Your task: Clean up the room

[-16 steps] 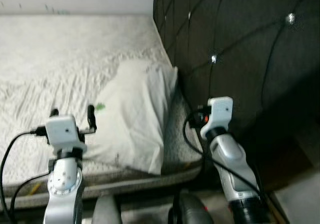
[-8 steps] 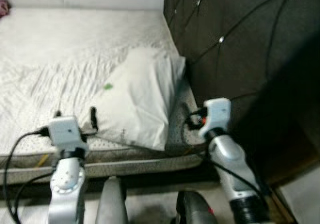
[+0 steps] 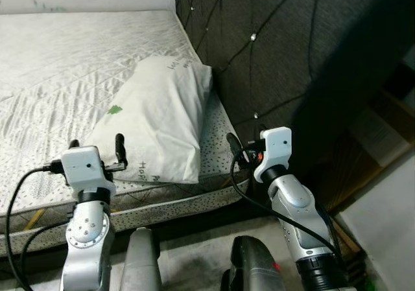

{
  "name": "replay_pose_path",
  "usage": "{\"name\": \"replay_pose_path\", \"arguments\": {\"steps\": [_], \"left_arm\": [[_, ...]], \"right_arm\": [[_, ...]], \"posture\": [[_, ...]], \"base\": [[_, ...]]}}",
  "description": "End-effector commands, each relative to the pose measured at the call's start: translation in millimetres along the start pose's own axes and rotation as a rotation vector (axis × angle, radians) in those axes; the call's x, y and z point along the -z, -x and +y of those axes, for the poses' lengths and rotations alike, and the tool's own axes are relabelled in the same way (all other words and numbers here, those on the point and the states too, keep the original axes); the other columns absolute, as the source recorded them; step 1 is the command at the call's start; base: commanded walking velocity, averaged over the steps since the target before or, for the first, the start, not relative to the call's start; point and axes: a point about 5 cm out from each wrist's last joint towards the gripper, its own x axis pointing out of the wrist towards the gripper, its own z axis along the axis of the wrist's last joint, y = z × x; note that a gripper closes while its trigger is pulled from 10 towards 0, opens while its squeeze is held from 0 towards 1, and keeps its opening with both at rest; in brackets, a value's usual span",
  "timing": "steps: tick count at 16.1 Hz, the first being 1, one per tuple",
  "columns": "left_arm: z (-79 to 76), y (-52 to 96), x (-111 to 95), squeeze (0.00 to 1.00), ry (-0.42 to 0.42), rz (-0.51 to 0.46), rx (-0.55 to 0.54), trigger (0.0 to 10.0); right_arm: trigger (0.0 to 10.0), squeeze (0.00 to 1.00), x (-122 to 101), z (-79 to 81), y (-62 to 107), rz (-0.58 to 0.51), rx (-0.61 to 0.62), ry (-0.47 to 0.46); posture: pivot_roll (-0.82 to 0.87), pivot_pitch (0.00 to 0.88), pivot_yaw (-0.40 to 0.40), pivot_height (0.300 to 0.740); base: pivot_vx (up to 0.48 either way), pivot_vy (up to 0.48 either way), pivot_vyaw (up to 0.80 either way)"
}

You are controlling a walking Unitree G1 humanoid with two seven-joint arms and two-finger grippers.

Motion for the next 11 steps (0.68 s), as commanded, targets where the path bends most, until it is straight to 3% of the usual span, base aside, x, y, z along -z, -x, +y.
{"name": "replay_pose_path", "arguments": {"steps": [1, 5, 11], "left_arm": [[-1.1, -1.3, -0.8, 0.0, -0.001, 0.002, -0.001, 10.0], [-3.0, -1.4, -2.3, 0.0, 0.001, -0.013, 0.02, 10.0], [-3.8, -1.3, -2.6, 0.0, 0.006, -0.014, 0.023, 10.0]], "right_arm": [[10.0, 0.0, -0.8, 0.4, -1.1, 0.003, -0.01, 0.009], [10.0, 0.0, -2.3, 5.2, -1.8, -0.006, -0.062, 0.04], [10.0, 0.0, -2.9, 6.6, -2.0, -0.008, -0.083, 0.036]], "posture": [[-0.02, 0.063, -0.049, 0.611], [-0.02, 0.064, -0.053, 0.611], [-0.02, 0.068, -0.056, 0.611]], "base": [[0.0, 0.0, 0.0], [0.064, 0.0, 0.0], [0.257, 0.0, 0.63]]}}
